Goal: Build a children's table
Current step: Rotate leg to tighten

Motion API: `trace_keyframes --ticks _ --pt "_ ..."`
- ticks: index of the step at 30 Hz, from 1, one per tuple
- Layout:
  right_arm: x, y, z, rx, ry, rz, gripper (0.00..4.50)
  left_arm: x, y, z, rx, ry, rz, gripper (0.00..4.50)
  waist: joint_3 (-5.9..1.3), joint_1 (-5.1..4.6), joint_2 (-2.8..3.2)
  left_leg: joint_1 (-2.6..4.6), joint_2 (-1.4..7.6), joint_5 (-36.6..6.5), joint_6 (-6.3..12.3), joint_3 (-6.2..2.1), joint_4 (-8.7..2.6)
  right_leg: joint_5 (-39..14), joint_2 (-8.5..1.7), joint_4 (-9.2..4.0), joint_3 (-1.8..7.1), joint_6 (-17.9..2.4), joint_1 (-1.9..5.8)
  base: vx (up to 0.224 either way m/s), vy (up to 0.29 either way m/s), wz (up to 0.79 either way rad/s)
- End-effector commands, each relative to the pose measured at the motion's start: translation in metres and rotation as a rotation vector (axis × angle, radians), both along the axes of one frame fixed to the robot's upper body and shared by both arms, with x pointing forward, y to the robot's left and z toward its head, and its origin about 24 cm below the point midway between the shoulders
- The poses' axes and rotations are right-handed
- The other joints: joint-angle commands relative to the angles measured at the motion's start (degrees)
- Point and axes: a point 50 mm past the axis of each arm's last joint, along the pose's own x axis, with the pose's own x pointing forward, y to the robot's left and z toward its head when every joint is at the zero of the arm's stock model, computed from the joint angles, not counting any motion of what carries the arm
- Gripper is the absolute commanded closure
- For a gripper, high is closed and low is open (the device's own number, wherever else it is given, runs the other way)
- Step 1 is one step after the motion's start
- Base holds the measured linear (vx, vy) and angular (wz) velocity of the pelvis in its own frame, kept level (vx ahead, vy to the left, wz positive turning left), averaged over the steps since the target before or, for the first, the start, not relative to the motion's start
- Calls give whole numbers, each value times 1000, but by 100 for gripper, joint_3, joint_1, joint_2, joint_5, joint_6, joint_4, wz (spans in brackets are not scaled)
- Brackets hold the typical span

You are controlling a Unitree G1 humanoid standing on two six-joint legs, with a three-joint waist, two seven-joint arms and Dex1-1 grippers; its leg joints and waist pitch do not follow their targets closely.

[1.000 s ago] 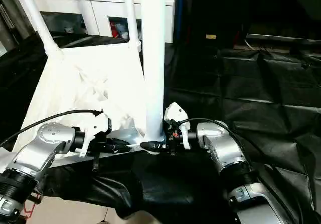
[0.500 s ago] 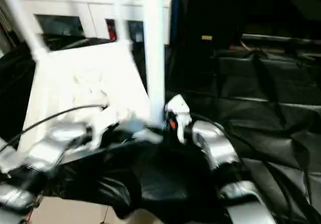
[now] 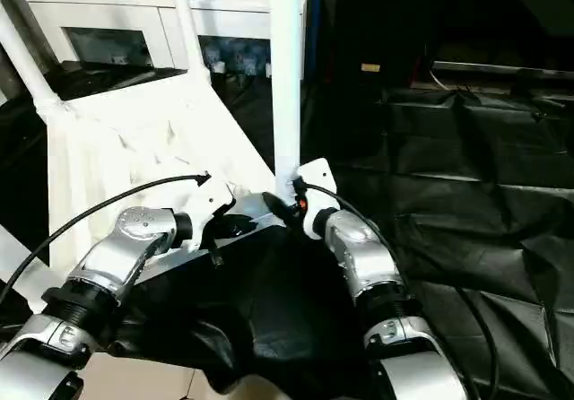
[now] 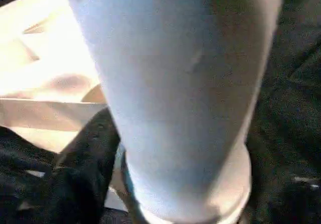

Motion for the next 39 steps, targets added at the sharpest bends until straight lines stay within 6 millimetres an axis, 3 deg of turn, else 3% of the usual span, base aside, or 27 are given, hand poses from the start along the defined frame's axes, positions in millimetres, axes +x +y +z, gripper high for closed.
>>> trace_keyframes --ticks 1,7,8,17,23,26,27,29,31,33,39 --pt "-14 31 -7 35 51 198 61 -3 -21 9 -74 -31 -87 450 -296 -3 -17 -22 44 -1564 61 12 -400 -1577 -253 -490 167 -1119 260 0 0 0" --pt "-22 14 2 6 8 395 55 -8 -5 10 -72 -17 -142 450 -330 24 -20 -44 51 -1141 230 28 -358 -694 -237 -411 154 -1342 309 0 0 0" --pt "-23 12 3 8 5 420 55 -9 -3 10 -72 -15 -146 450 -331 34 -43 -47 51 -1092 277 35 -352 -639 -238 -400 152 -1384 313 0 0 0" --pt "-33 -11 12 0 13 602 55 -21 14 7 -37 34 -263 450 -316 71 -34 -44 80 -1164 301 39 -358 -886 -250 -411 143 -1419 303 0 0 0" --pt "-39 -17 13 -22 41 684 55 -29 21 7 -34 62 -334 450 -321 101 -43 -36 89 -1082 345 48 -347 -721 -244 -385 142 -1481 292 0 0 0" --pt "-41 -17 12 -29 49 704 71 -30 24 7 -24 68 -348 450 -317 128 -41 -28 91 -1107 308 51 -348 -808 -250 -394 153 -1466 286 0 0 0" --pt "-41 -18 12 -31 52 712 84 -30 25 7 -20 69 -351 450 -318 140 -95 -24 87 -1098 291 56 -350 -821 -243 -396 152 -1436 290 0 0 0" --pt "-41 -18 12 -31 53 715 104 -30 26 7 -18 72 -355 450 -323 159 -65 -20 88 -1057 280 53 -347 -789 -248 -383 155 -1433 286 0 0 0" --pt "-42 -18 13 -31 58 725 117 -31 27 8 -17 75 -361 450 -325 159 -97 -23 85 -1000 285 55 -344 -694 -241 -374 153 -1441 291 0 0 0" --pt "-43 -18 12 -32 63 733 147 -31 28 8 -15 75 -361 450 -329 170 -79 -22 84 -965 296 54 -339 -654 -244 -363 152 -1448 292 0 0 0" --pt "-46 -17 9 -33 81 746 171 -30 29 8 -14 73 -356 450 -327 182 -84 -24 82 -942 297 54 -335 -678 -247 -366 153 -1422 293 0 0 0"
